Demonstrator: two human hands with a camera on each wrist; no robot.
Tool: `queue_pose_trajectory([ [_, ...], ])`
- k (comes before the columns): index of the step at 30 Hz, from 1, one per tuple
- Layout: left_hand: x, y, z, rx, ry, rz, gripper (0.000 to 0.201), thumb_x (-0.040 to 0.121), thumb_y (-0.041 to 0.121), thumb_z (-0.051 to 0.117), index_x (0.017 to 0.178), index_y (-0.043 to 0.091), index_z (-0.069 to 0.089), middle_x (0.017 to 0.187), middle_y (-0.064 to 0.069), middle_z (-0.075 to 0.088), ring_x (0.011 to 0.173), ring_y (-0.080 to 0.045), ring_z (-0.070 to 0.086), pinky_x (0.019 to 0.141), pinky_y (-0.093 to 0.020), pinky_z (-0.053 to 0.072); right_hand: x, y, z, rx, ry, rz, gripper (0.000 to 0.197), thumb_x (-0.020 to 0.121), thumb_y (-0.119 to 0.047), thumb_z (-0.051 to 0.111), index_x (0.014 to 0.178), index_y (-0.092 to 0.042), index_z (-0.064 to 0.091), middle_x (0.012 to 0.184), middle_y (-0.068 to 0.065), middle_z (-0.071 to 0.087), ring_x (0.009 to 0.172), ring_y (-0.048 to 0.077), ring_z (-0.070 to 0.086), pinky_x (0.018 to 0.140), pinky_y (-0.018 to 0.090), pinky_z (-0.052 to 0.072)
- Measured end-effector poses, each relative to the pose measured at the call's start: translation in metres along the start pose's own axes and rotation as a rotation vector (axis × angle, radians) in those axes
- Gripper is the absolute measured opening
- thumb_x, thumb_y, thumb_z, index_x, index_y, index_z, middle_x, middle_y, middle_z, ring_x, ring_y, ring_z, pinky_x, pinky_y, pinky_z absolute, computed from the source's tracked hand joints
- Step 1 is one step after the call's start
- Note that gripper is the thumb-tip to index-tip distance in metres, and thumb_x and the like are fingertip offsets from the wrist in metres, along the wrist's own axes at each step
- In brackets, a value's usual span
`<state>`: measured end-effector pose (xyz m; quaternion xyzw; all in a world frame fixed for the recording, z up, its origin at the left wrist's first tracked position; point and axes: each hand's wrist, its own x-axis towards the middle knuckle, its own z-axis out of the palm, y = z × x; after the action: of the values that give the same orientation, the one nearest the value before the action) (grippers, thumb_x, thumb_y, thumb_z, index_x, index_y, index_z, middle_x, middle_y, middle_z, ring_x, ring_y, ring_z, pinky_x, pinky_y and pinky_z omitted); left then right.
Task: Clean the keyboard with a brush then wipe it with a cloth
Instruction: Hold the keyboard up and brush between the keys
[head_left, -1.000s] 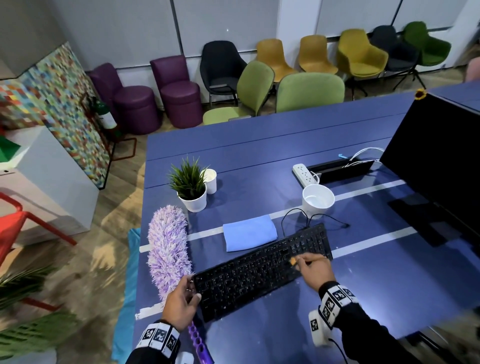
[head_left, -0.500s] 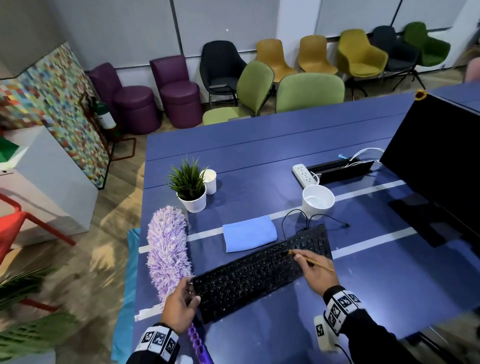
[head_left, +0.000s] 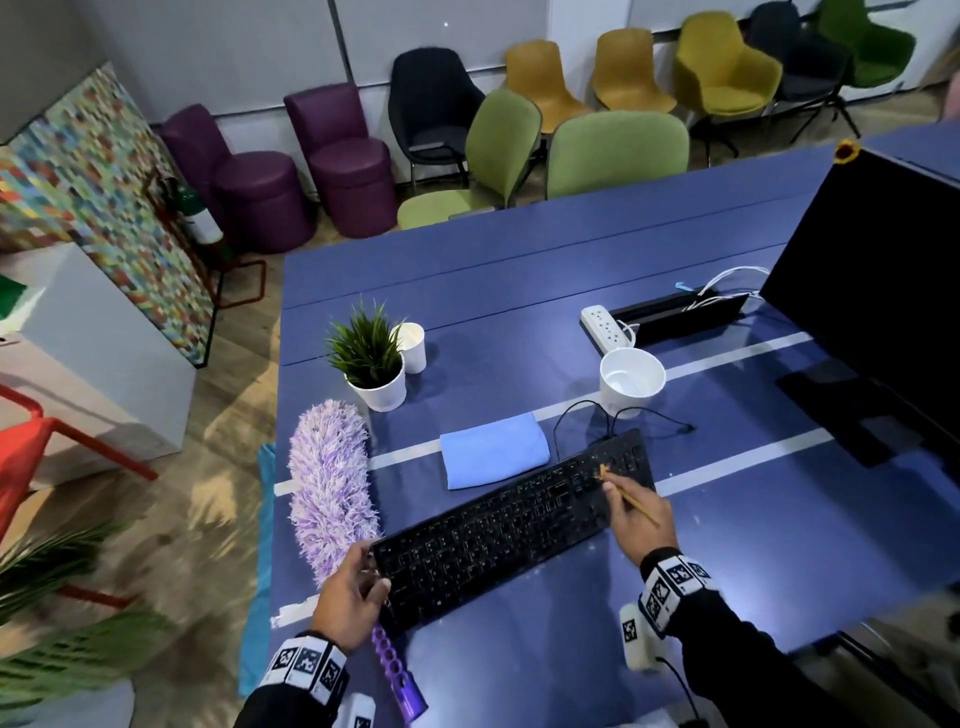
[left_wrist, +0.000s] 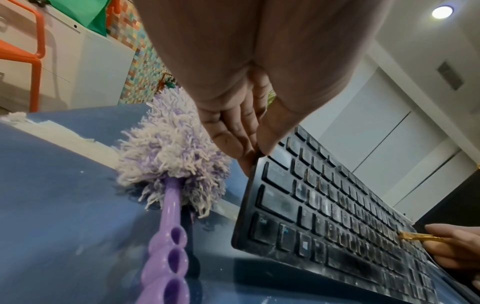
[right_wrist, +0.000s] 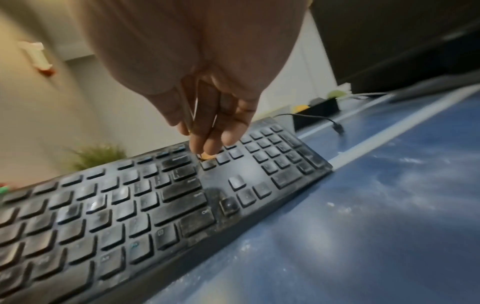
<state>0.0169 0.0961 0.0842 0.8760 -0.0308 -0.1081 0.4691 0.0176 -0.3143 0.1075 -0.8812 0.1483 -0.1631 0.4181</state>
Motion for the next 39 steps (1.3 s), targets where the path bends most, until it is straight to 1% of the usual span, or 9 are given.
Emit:
queue_pose_trajectory([
  [3, 0.000, -0.001, -0.002, 0.010, 0.003, -0.027, 0.059, 0.084, -0.008, 0.063, 0.123, 0.032, 0.044, 0.097, -0.003, 0.069, 0.084, -0.020, 0.072, 0.084, -0.045, 0.058, -0.005, -0.005, 0.007, -0.034, -0.180, -0.124, 0.020, 0.090, -0.020, 0.060, 0.107, -0.024, 0.071, 0.102, -0.006, 0.074, 0.088, 0.009, 0.068, 0.083, 0.031, 0.054],
  [8, 0.001, 0.009, 0.002, 0.029, 0.059, -0.078, 0.058, 0.084, -0.012, 0.060, 0.120, 0.030, 0.045, 0.095, -0.003, 0.069, 0.082, -0.019, 0.072, 0.081, -0.040, 0.057, 0.015, 0.001, -0.015, 0.118, 0.068, 0.048, 0.020, 0.089, -0.011, 0.063, 0.104, -0.019, 0.073, 0.096, 0.002, 0.075, 0.087, 0.010, 0.068, 0.080, -0.001, 0.042],
  [12, 0.005, 0.006, 0.002, 0.068, 0.080, -0.104, 0.055, 0.084, -0.011, 0.061, 0.124, 0.023, 0.045, 0.095, -0.005, 0.070, 0.080, -0.017, 0.072, 0.082, -0.043, 0.057, 0.011, -0.001, -0.014, 0.032, -0.277, -0.151, 0.025, 0.092, -0.025, 0.059, 0.115, -0.029, 0.068, 0.106, -0.008, 0.071, 0.090, 0.001, 0.066, 0.085, 0.016, 0.052],
  [17, 0.005, 0.004, 0.007, 0.076, 0.119, -0.136, 0.053, 0.084, -0.010, 0.062, 0.125, 0.019, 0.047, 0.093, -0.007, 0.071, 0.077, -0.022, 0.072, 0.080, -0.043, 0.057, 0.030, 0.000, -0.025, 0.113, -0.037, 0.015, 0.015, 0.087, -0.012, 0.066, 0.097, -0.018, 0.075, 0.093, -0.003, 0.075, 0.084, 0.005, 0.069, 0.077, -0.004, 0.041],
  [21, 0.007, 0.003, 0.010, 0.103, 0.140, -0.143, 0.054, 0.084, -0.011, 0.061, 0.123, 0.023, 0.046, 0.097, -0.007, 0.070, 0.080, -0.020, 0.072, 0.080, -0.041, 0.056, 0.032, -0.006, -0.014, 0.064, -0.357, -0.142, 0.016, 0.089, -0.021, 0.063, 0.100, -0.022, 0.074, 0.095, -0.013, 0.074, 0.089, -0.007, 0.066, 0.088, 0.014, 0.050],
  [27, 0.005, -0.002, 0.014, 0.106, 0.203, -0.166, 0.053, 0.083, -0.010, 0.062, 0.125, 0.020, 0.047, 0.099, -0.008, 0.070, 0.085, -0.025, 0.072, 0.081, -0.041, 0.056, 0.058, 0.012, -0.036, 0.080, -0.071, 0.028, 0.012, 0.085, -0.013, 0.068, 0.086, -0.021, 0.077, 0.072, -0.016, 0.072, 0.072, -0.003, 0.068, 0.070, -0.002, 0.042],
  [32, 0.003, 0.001, 0.017, 0.092, 0.227, -0.184, 0.054, 0.083, -0.015, 0.059, 0.120, 0.022, 0.047, 0.100, -0.010, 0.070, 0.085, -0.027, 0.071, 0.074, -0.023, 0.052, 0.034, -0.005, -0.014, 0.137, -0.477, -0.114, 0.014, 0.088, -0.022, 0.064, 0.094, -0.026, 0.076, 0.078, -0.029, 0.068, 0.081, -0.004, 0.068, 0.083, 0.015, 0.051],
  [36, -0.001, 0.015, 0.019, 0.081, 0.252, -0.190, 0.052, 0.082, -0.018, 0.058, 0.116, 0.019, 0.047, 0.096, -0.010, 0.069, 0.076, -0.015, 0.069, 0.069, -0.010, 0.050, 0.043, 0.010, -0.016, 0.127, -0.142, 0.084, 0.012, 0.087, -0.016, 0.065, 0.082, -0.020, 0.075, 0.068, -0.007, 0.072, 0.070, 0.008, 0.070, 0.071, 0.013, 0.053],
  [39, -0.001, 0.021, 0.021, 0.056, 0.257, -0.174, 0.057, 0.082, -0.020, 0.056, 0.109, 0.030, 0.047, 0.093, -0.008, 0.068, 0.076, -0.006, 0.068, 0.066, -0.007, 0.049, 0.040, 0.007, -0.023, 0.159, -0.141, 0.040, 0.014, 0.088, -0.019, 0.065, 0.078, -0.023, 0.074, 0.067, -0.008, 0.072, 0.067, 0.006, 0.069, 0.068, 0.023, 0.056],
])
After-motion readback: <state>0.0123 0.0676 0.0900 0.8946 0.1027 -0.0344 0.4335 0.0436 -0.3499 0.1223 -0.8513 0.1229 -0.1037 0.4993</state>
